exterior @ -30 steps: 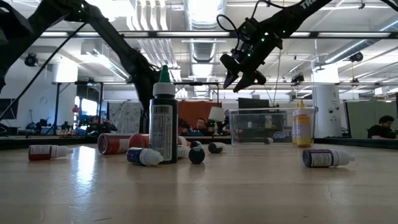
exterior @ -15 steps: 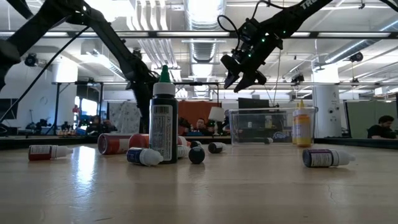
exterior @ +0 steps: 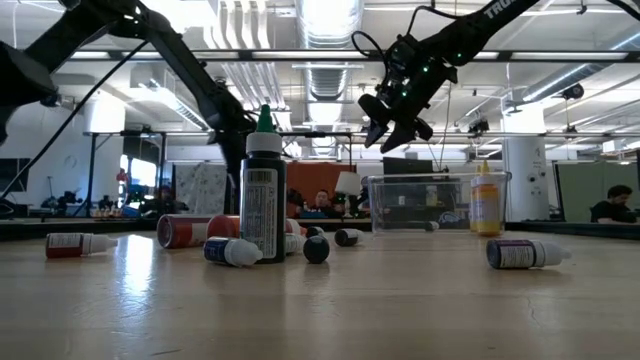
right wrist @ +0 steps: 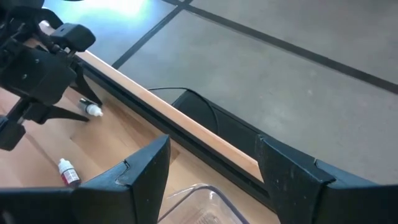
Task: Pick & Place food coloring
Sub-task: Put the small green food coloring bottle into the transparent bin, then put the small red food coloring bottle into the transparent bin, then put the small purple food coloring bottle into the transparent bin
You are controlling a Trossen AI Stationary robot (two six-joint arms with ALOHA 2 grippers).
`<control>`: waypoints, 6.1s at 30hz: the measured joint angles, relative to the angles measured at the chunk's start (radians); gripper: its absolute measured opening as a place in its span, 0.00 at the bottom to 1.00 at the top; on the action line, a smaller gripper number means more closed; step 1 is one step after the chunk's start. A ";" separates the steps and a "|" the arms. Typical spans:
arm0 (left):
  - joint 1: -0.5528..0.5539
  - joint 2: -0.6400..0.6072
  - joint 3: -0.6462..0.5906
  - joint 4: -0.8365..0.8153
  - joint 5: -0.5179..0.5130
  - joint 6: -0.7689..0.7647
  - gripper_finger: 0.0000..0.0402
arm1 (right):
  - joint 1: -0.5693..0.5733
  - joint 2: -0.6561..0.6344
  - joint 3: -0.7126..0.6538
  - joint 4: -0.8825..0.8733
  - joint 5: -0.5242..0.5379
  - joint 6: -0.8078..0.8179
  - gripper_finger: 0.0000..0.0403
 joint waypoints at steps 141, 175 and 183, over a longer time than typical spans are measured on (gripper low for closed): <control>-0.193 -0.144 -0.120 0.052 0.113 -0.116 0.06 | 0.385 -0.314 -0.024 -0.262 0.294 0.254 0.54; -0.295 -0.045 0.335 -0.047 0.307 -0.437 0.37 | 0.389 -0.365 -0.024 -0.273 0.293 0.264 0.54; -0.298 -0.260 0.092 -0.053 0.287 -0.411 0.38 | 0.417 -0.306 -0.028 -0.479 0.057 0.162 0.54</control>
